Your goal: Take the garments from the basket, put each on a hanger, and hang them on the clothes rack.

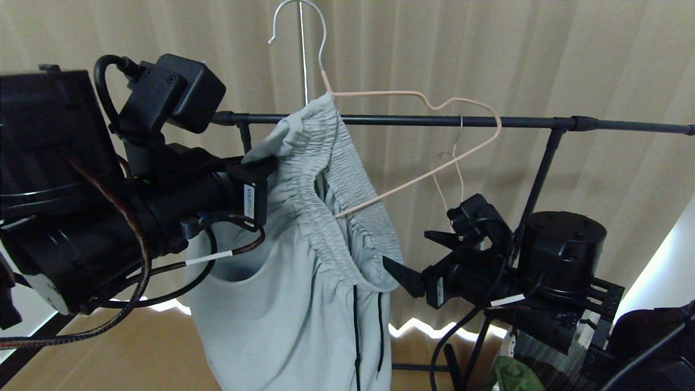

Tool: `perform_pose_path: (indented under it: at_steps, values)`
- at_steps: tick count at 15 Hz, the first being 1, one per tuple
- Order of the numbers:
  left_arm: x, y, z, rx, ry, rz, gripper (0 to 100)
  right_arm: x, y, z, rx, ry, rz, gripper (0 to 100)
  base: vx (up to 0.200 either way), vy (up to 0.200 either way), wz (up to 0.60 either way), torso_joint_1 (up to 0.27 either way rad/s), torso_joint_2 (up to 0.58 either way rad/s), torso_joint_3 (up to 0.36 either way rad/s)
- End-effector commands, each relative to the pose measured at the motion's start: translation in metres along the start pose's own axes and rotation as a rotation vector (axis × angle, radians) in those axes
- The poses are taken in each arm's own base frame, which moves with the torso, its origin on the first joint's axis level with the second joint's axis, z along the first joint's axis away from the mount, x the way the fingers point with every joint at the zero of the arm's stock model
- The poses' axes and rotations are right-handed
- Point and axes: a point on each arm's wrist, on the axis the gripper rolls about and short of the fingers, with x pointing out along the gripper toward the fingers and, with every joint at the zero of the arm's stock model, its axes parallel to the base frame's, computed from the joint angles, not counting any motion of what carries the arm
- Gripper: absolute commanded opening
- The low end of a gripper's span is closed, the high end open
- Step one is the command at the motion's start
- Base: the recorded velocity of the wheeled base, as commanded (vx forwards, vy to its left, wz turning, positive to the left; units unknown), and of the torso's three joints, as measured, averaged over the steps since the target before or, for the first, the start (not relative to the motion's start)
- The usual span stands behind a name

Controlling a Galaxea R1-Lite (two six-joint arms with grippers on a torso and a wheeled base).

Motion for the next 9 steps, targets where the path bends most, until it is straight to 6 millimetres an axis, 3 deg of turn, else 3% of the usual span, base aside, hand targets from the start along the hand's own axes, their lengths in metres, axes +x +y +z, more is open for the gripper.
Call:
perform_pose_path:
  at_steps: [1,4,9]
  values:
    - [-0.002,0.001,0.002,-0.002,-0.009,0.003,0,0.001,-0.008,-0.006,0.005,0.024,-0.030,0,0.000,0.000,0.00,0.000,0.00,0.000]
    - [-0.001,0.003,-0.001,0.004,0.002,0.012,0,-0.005,-0.023,-0.003,0.012,0.012,-0.104,0,0.000,0.000,0.00,0.000,0.00,0.000]
    - [-0.016,0.017,-0.028,0.181,0.087,0.052,0,-0.016,-0.061,0.021,0.032,-0.084,-0.235,0,0.000,0.000,0.00,0.000,0.00,0.000]
